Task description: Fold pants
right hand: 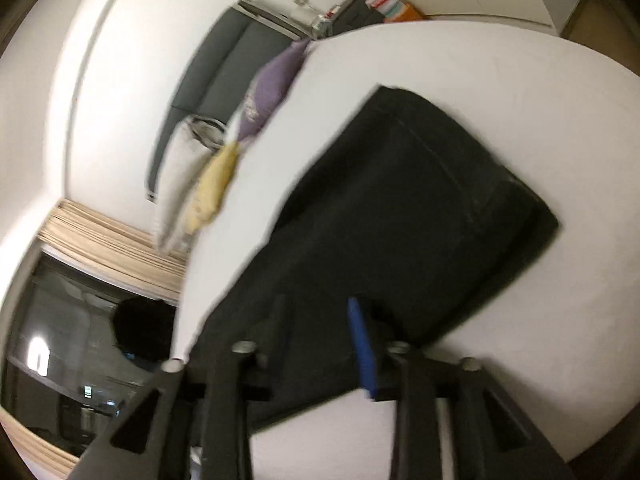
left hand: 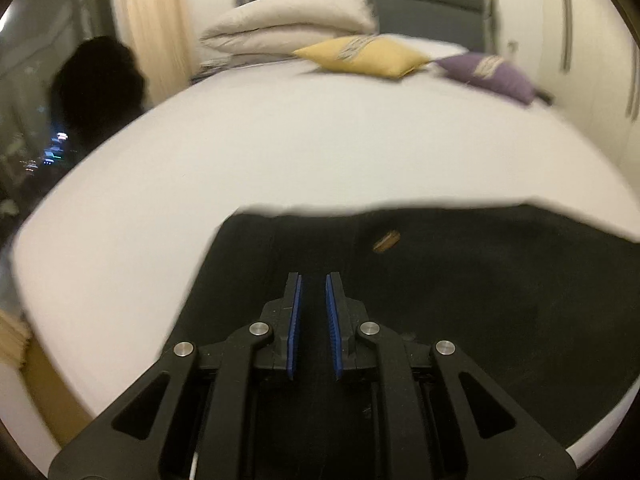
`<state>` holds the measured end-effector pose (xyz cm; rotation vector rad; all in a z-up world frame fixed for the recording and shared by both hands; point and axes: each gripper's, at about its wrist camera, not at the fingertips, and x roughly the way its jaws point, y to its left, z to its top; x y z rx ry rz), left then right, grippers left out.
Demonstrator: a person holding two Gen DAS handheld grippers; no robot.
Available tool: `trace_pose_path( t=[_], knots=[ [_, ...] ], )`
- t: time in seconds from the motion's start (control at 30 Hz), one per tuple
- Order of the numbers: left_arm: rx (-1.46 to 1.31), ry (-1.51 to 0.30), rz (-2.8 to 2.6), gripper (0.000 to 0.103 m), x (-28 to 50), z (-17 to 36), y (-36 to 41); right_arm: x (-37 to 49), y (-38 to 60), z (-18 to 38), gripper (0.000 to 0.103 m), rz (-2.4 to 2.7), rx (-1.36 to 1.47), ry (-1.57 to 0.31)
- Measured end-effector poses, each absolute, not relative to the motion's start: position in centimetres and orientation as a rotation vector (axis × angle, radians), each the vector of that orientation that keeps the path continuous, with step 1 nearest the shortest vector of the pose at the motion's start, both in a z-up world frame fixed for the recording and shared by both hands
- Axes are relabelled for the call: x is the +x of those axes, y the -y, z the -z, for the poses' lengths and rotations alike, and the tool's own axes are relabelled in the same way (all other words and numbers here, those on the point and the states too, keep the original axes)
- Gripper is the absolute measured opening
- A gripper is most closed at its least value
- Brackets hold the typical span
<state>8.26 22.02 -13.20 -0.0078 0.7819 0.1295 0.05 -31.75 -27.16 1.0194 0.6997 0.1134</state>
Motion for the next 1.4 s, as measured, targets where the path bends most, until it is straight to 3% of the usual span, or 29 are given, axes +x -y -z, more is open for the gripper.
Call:
trace_pose_path(
  t=[0.1,0.17,0.27,0.43,0.63,0.73,0.97,1.2,1.4],
  knots=[
    [0.055,-0.777,0.029,0.014,11.4,12.1,-17.6,0.1,31.5,27.7,0.043,-0.143,1.022,-0.721],
    [0.13,-0.853,0.058,0.014,14.1,14.6,-16.1,-0.4,31.4,28.6,0.043,-0.133,1.006,-0.747],
    [0.034,-0.932,0.033,0.014,16.6,18.1,-18.7,-2.3,32.6,28.7,0.04,-0.134,1.008,-0.742],
    [-0.098,-0.917,0.061,0.014,17.3,17.8,-21.4,-5.2,37.2,28.2,0.042,-0.029,1.047,-0.681],
    [-0.034,-0.882,-0.004,0.014,14.6,15.8,-21.0,-9.5,40.1,27.5,0.046,0.03,1.088,-0.63],
    [0.019,-0.867,-0.042,0.014,13.6,15.4,-21.3,-10.8,40.4,28.3,0.056,0.06,1.171,-0.641],
    [0.013,-0.879,-0.055,0.014,13.9,14.6,-21.8,-10.9,39.9,29.8,0.065,0.086,1.264,-0.627],
    [-0.086,-0.751,0.035,0.014,9.5,9.5,-18.8,-8.0,39.6,30.4,0.065,0.083,1.34,-0.616],
    [-0.145,-0.755,0.098,0.014,7.1,8.7,-15.6,-8.1,40.0,31.0,0.065,0.109,1.435,-0.568]
  ],
)
